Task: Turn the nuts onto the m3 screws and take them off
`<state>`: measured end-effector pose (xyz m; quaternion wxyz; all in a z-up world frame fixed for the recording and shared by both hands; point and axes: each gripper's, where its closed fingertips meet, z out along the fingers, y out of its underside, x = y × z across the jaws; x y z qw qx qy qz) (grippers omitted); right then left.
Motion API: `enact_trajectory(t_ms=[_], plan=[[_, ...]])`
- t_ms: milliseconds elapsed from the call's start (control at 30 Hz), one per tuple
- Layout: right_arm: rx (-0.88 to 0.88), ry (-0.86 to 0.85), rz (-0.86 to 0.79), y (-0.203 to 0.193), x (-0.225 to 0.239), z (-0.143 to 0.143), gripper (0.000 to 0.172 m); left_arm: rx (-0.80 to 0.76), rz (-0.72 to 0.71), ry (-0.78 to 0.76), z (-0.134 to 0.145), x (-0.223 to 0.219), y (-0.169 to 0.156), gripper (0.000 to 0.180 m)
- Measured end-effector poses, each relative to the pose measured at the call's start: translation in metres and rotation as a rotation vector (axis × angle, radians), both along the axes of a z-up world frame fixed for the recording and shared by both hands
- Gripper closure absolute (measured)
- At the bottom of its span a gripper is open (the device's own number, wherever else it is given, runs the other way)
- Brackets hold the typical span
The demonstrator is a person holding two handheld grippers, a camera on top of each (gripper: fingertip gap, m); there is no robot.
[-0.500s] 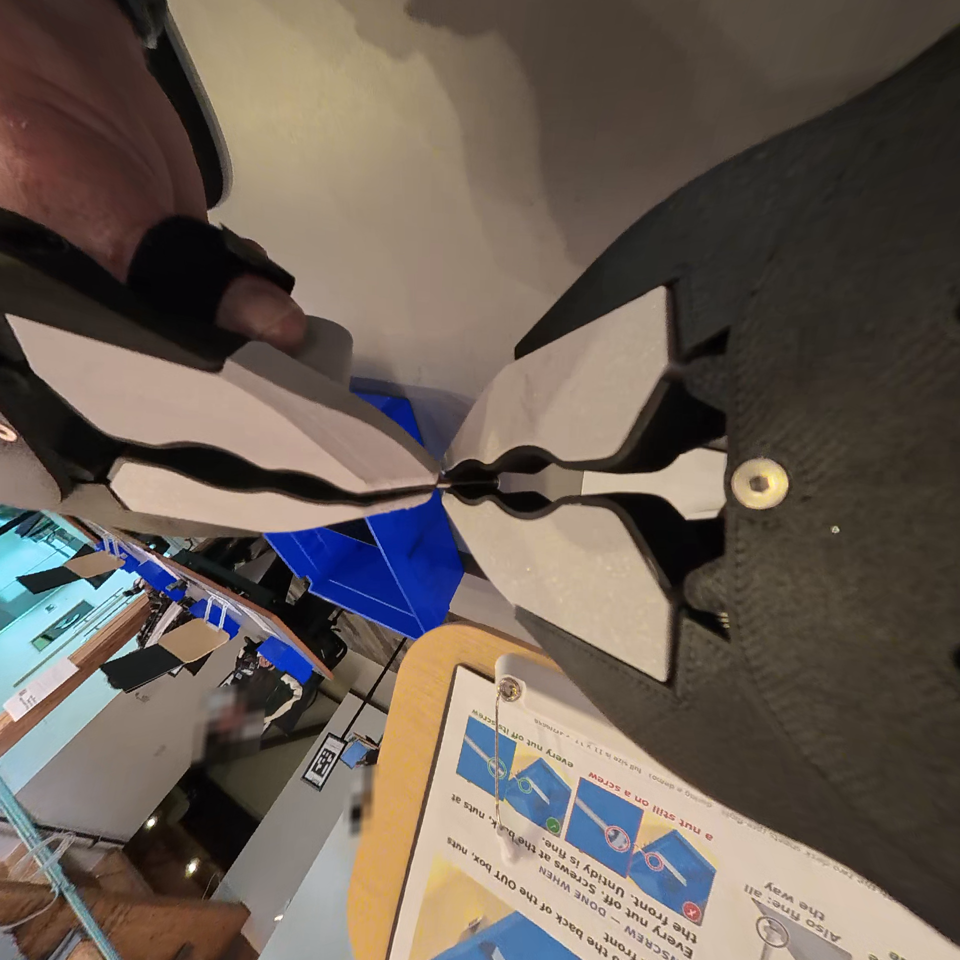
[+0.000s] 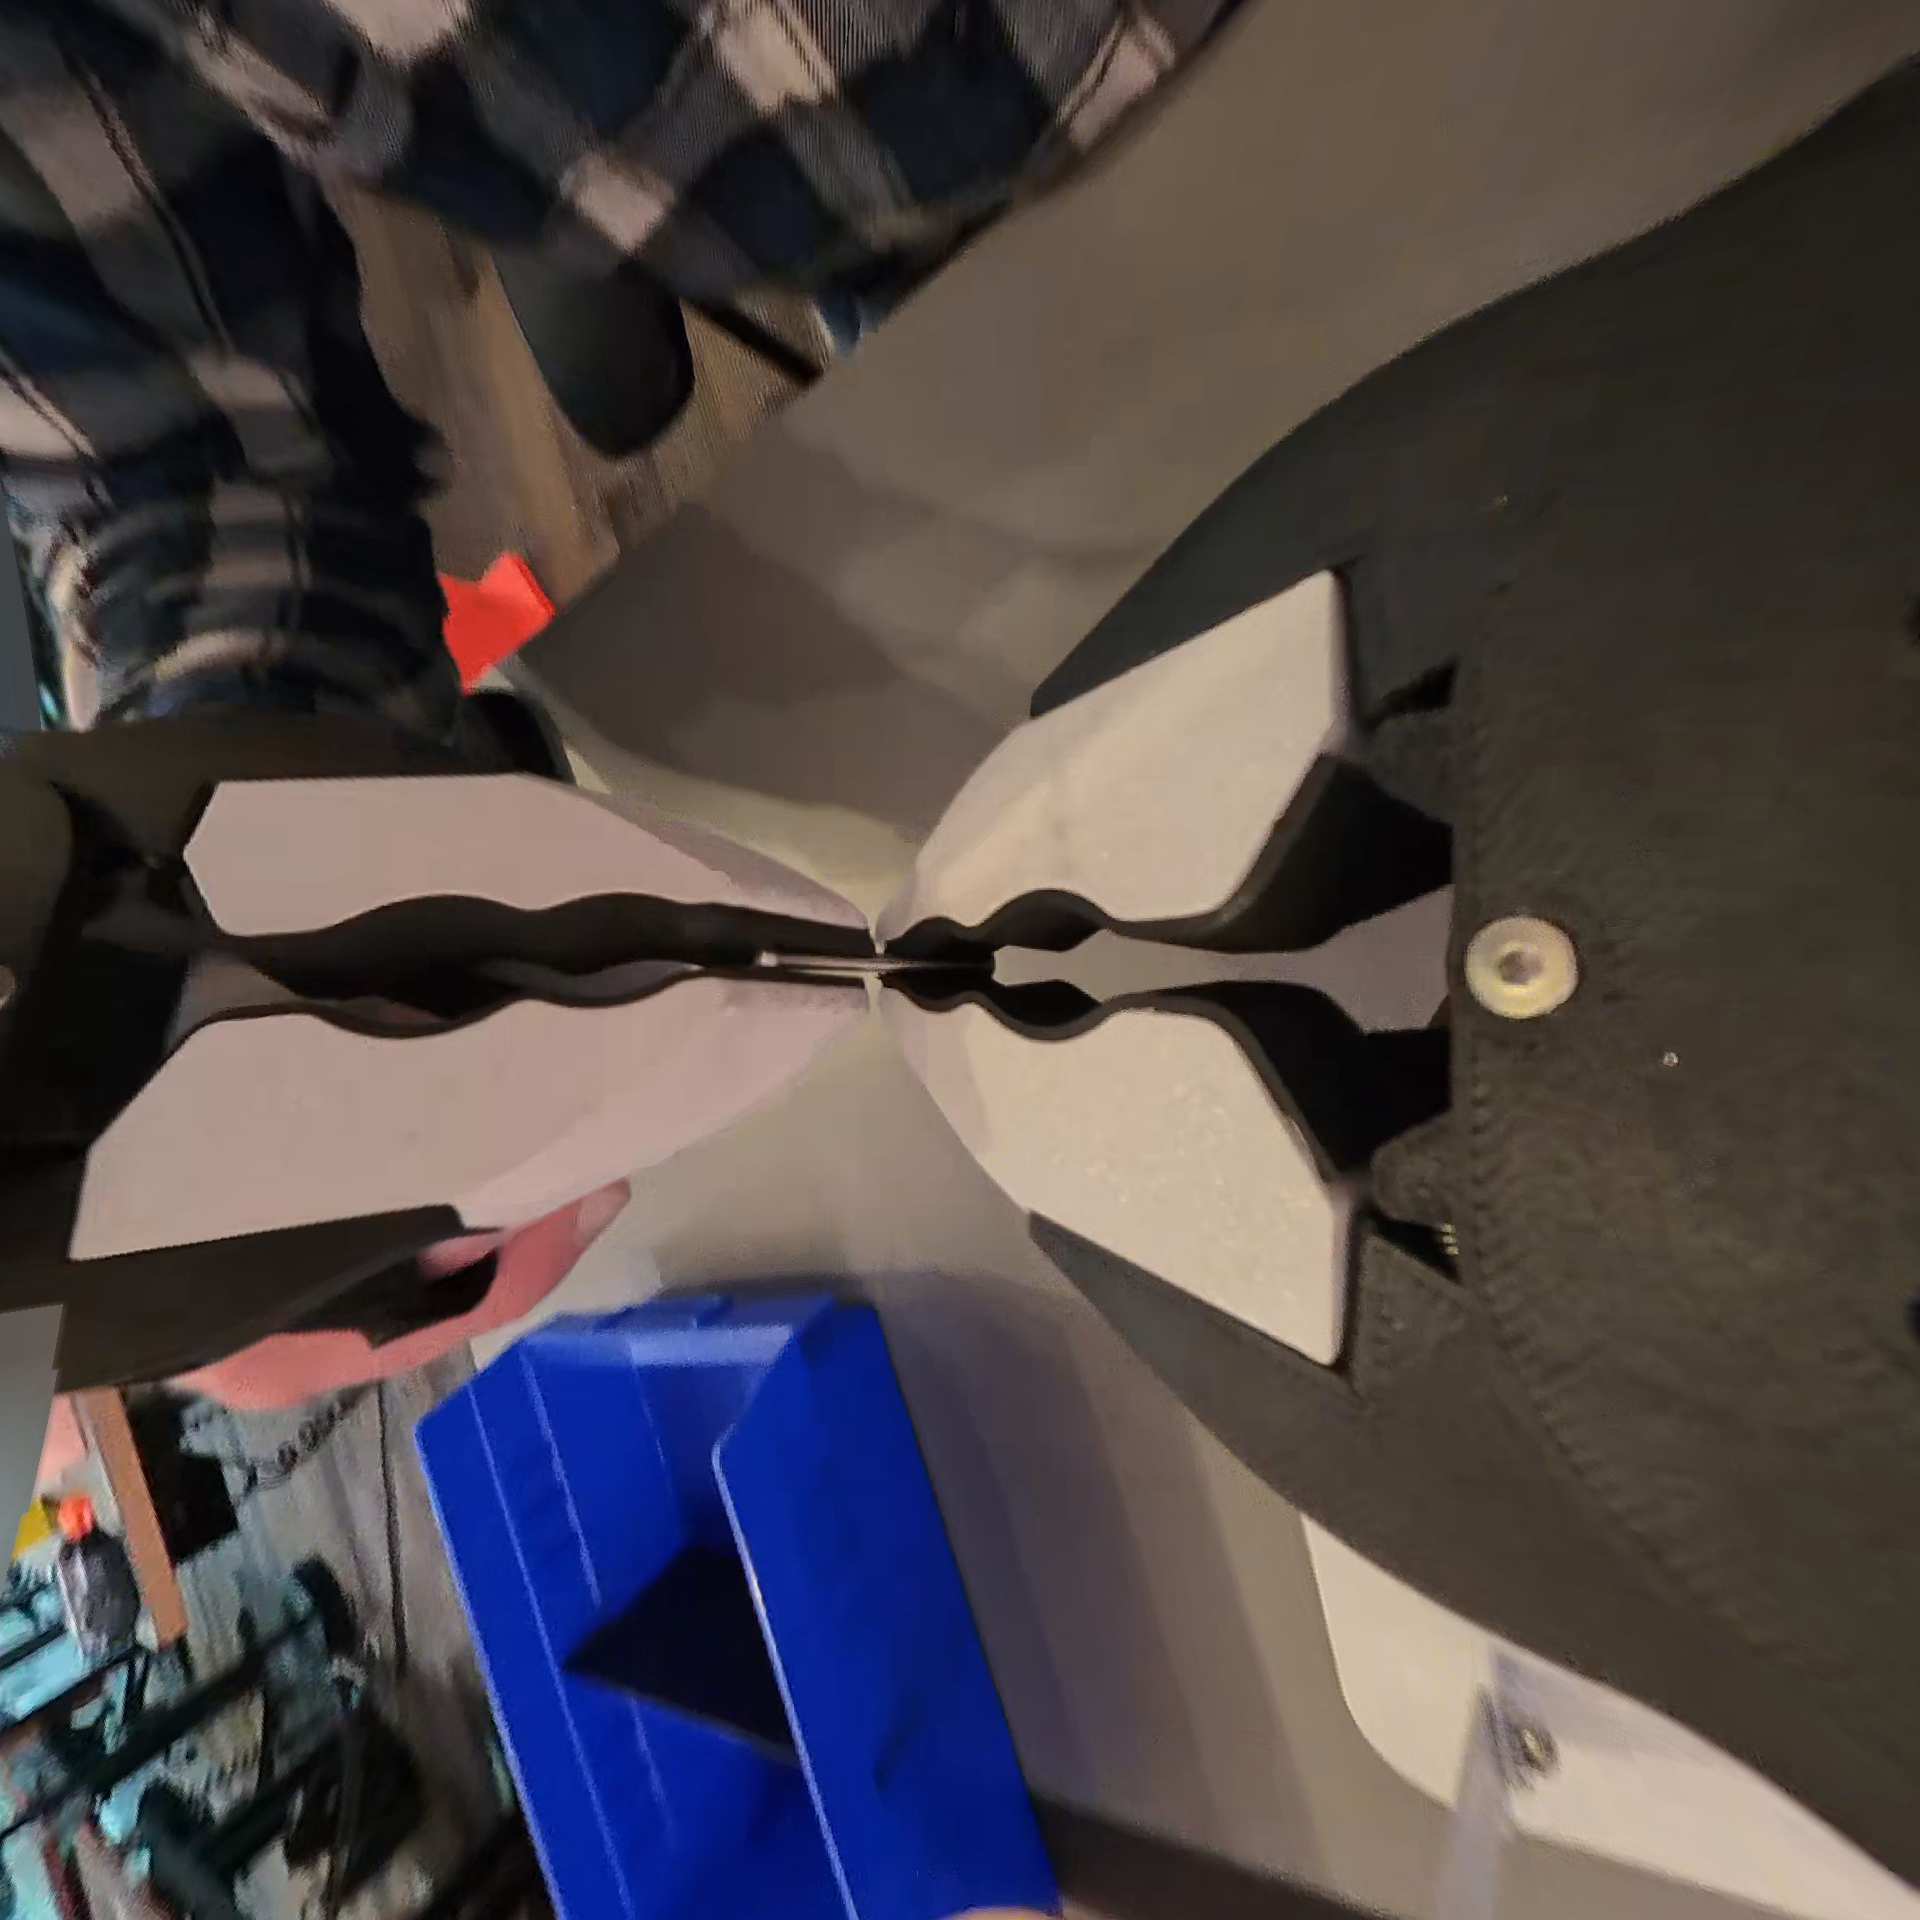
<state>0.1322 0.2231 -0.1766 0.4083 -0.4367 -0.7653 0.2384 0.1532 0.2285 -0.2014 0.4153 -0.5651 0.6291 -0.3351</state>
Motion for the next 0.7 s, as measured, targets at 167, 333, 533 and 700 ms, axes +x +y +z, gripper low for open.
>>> enact_trajectory(t_ms=[167, 333, 533, 700], plan=[[0.08, -0.073, 0.133, -0.017, -0.002, -0.003, 0.167, -0.171, -0.19, -0.066, -0.002, -0.001, -0.025, 0.179], [0.175, -0.147, 0.297, -0.039, -0.002, -0.009, 0.167, -0.378, -0.422, -0.136, -0.003, -0.002, -0.057, 0.179], [0.193, -0.18, 0.323, -0.042, -0.002, -0.012, 0.167, -0.429, -0.461, -0.182, -0.004, -0.002, -0.059, 0.179], [0.151, -0.127, 0.263, -0.036, -0.004, -0.009, 0.167, -0.382, -0.402, -0.169, -0.002, -0.002, -0.051, 0.178]])
